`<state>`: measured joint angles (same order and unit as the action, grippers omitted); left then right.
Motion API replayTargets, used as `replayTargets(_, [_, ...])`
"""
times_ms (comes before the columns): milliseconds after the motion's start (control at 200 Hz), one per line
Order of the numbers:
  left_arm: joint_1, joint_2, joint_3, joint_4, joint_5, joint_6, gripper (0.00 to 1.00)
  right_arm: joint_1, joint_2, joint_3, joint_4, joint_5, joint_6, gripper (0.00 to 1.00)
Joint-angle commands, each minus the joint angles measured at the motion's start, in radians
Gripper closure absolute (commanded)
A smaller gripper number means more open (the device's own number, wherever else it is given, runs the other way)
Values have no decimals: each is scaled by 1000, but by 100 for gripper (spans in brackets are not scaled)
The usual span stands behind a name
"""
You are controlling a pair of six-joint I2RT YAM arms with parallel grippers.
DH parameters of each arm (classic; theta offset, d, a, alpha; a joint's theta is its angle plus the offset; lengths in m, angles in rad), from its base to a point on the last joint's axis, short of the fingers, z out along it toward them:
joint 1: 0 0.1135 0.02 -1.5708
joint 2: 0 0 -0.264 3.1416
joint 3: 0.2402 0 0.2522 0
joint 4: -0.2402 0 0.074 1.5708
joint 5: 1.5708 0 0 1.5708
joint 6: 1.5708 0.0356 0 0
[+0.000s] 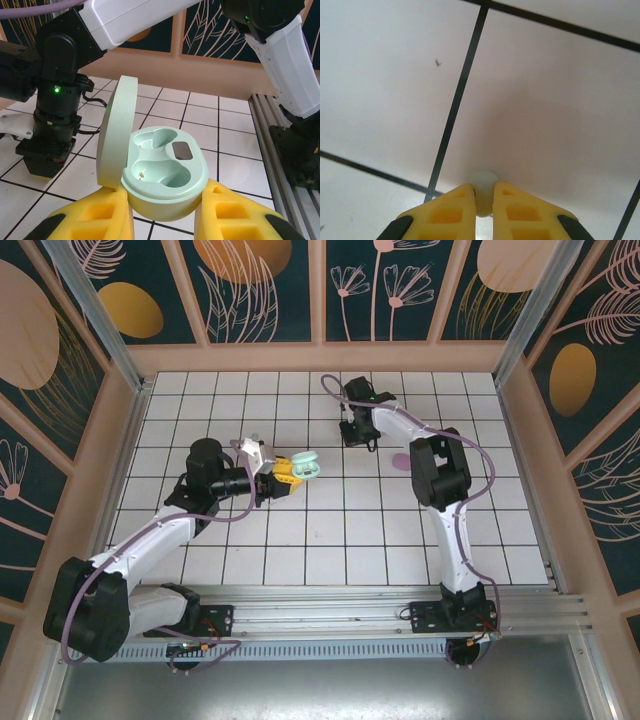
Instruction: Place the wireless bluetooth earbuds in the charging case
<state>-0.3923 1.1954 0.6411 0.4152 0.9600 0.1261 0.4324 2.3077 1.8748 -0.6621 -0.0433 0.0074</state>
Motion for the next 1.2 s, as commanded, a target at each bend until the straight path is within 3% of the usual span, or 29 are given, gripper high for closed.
replayTargets(0, [7, -22, -7, 16, 6, 4, 89, -6, -82, -44, 7, -30, 19, 90])
replayTargets(480, [6, -24, -8, 17, 2, -3, 89, -21, -274, -223, 68, -124, 26, 92])
replayTargets(911, [7, -4, -10, 29, 0, -7, 89, -29, -287, -240, 47, -174, 20, 92])
replayTargets(1191, [8, 33, 11, 47, 18, -12, 89, -30, -483, -322, 39, -280, -17, 92])
